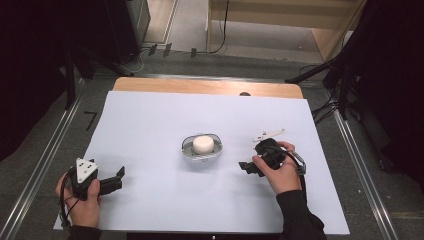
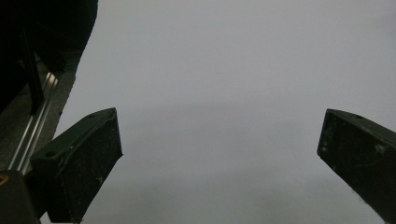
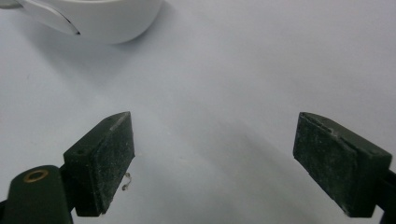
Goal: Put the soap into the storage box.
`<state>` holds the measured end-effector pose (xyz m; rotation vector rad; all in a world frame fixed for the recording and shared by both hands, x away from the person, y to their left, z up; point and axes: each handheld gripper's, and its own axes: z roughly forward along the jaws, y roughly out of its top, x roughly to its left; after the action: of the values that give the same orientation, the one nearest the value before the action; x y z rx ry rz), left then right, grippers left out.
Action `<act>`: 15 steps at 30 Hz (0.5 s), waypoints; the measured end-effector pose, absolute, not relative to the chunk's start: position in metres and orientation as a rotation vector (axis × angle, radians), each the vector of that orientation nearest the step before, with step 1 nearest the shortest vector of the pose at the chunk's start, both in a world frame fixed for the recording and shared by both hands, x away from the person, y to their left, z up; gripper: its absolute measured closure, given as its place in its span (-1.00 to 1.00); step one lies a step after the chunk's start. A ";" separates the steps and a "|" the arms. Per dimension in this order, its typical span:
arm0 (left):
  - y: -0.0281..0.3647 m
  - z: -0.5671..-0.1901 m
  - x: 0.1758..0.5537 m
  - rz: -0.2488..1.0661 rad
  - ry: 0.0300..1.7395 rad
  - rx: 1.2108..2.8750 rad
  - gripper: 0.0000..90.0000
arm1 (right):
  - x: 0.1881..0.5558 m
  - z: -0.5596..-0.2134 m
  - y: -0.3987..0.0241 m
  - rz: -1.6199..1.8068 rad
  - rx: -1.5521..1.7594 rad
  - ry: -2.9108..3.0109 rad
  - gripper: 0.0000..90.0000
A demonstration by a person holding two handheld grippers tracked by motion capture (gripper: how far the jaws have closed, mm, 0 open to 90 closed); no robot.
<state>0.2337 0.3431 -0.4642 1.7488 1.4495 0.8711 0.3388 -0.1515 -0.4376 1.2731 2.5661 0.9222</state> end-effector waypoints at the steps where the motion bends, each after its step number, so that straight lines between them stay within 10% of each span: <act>1: 0.343 -0.464 0.234 0.872 1.450 1.749 -1.00 | 0.338 -0.439 -0.154 0.927 1.279 2.560 -0.71; 15: 0.343 -0.464 0.234 0.874 1.452 1.750 -1.00 | 0.324 -0.455 -0.189 0.949 1.340 2.489 -0.75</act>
<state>0.2337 0.3428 -0.4641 1.7503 1.4520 0.8740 0.3239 -0.1889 -0.4550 1.3397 2.4890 0.9490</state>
